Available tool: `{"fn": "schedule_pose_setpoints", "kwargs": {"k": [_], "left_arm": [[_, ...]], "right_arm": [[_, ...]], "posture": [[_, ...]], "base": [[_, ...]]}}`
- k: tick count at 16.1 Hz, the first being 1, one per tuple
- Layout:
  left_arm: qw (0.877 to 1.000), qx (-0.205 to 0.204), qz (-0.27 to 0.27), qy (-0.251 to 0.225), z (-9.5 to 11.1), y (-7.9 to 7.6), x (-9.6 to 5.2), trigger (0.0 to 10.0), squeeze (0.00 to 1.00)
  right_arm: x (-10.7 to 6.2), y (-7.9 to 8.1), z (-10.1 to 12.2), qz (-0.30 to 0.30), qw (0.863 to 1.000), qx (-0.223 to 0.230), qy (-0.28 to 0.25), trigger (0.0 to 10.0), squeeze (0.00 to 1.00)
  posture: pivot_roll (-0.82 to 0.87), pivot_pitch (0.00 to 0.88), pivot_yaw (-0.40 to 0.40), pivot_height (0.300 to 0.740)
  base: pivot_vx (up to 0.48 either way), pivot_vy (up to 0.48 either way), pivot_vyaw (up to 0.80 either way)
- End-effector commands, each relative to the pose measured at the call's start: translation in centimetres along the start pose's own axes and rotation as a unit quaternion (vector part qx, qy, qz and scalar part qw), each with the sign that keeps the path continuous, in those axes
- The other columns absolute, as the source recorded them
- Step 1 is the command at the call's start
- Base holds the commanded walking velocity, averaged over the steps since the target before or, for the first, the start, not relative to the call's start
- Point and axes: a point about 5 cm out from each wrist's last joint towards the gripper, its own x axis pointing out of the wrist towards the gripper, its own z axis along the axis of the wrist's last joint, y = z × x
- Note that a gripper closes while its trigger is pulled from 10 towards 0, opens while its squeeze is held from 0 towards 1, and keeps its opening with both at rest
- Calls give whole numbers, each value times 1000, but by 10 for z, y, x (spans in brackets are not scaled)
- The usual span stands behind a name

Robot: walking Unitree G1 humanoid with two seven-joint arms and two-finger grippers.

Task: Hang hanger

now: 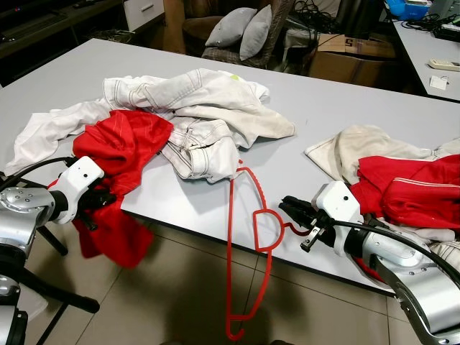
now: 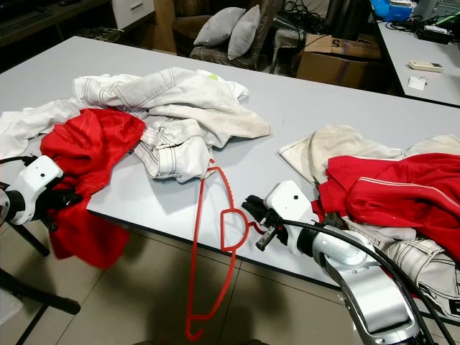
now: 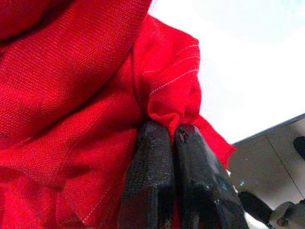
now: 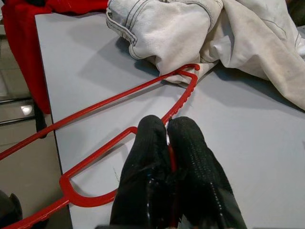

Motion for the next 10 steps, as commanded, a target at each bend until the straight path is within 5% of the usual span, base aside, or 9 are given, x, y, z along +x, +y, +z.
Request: {"fn": "schedule_pose_setpoints", "kwargs": {"k": [1, 5, 7, 10], "left_arm": [[1000, -6, 3, -9, 3, 1, 2, 0, 0], [998, -7, 17, -61, 22, 7, -3, 0, 0], [982, -40, 3, -187, 66, 12, -15, 0, 0], [974, -14, 37, -224, 96, 22, -16, 0, 0]], "right_arm": [[1, -1, -1, 7, 1000, -2, 8, 10000, 0], [0, -2, -1, 6, 1000, -2, 9, 10000, 0], [-1, -3, -1, 4, 1000, -3, 9, 10000, 0], [-2, -4, -2, 4, 1000, -2, 10, 10000, 0]], "posture": [[-53, 26, -2, 740], [-54, 26, -5, 740], [-54, 27, -6, 740], [-51, 29, -11, 740]], "base": [[0, 0, 0], [0, 0, 0], [0, 0, 0], [0, 0, 0]]}}
